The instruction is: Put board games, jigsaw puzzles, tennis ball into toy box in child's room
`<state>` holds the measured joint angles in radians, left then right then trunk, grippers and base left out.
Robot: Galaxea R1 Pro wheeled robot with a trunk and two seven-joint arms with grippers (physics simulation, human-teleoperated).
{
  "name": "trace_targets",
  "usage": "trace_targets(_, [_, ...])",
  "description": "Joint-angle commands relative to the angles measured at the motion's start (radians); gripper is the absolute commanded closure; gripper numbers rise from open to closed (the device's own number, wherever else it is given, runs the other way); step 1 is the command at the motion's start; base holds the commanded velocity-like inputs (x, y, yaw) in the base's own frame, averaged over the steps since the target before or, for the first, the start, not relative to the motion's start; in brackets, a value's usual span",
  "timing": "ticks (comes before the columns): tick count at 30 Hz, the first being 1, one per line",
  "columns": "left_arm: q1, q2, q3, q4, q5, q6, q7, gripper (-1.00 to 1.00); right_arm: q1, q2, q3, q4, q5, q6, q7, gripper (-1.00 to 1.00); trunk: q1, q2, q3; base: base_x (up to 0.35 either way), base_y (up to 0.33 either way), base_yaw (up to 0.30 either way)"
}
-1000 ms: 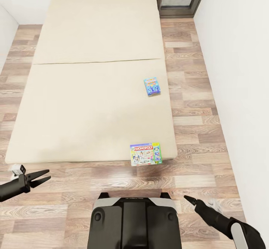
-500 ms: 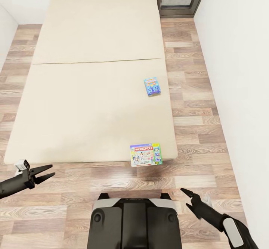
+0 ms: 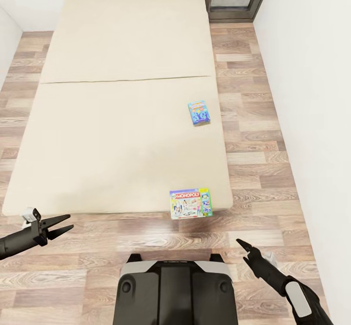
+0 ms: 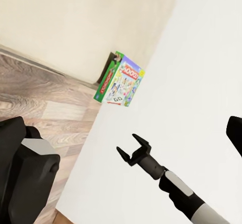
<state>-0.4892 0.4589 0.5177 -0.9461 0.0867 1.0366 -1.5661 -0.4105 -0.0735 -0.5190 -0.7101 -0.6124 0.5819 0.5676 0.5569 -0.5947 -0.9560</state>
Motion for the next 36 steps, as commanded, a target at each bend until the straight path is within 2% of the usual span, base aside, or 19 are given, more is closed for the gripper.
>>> trace_targets(1, [0.000, 0.000, 0.000, 0.000, -0.002, 0.011, -0.005, -1.00, -0.001, 0.001, -0.003, 0.000, -0.004, 0.003, 0.002, -1.00, 0.004, -0.008, -0.004, 0.000, 0.000, 0.000])
trace_targets(11, [0.000, -0.001, 0.002, 0.001, -0.002, 0.011, -0.005, -1.00, -0.002, 0.000, -0.003, 0.000, -0.004, -0.014, 0.031, -1.00, 0.043, -0.078, -0.035, 0.000, 0.000, 0.000])
trace_targets(21, [0.000, -0.002, 0.002, 0.001, -0.001, 0.011, -0.005, -1.00, -0.002, 0.001, 0.002, 0.001, 0.001, -0.018, 0.113, -1.00, 0.081, -0.148, -0.067, 0.000, 0.000, 0.000])
trace_targets(30, [0.000, -0.002, 0.002, 0.001, -0.001, 0.011, -0.005, -1.00, -0.002, -0.007, 0.005, 0.001, 0.006, -0.019, 0.140, -1.00, 0.115, -0.211, -0.095, 0.000, 0.000, 0.000])
trace_targets(36, [0.000, -0.002, 0.003, 0.001, -0.001, 0.011, -0.005, -1.00, -0.002, -0.005, 0.006, 0.001, 0.010, -0.019, 0.190, -1.00, 0.138, -0.253, -0.114, 0.000, 0.000, 0.000])
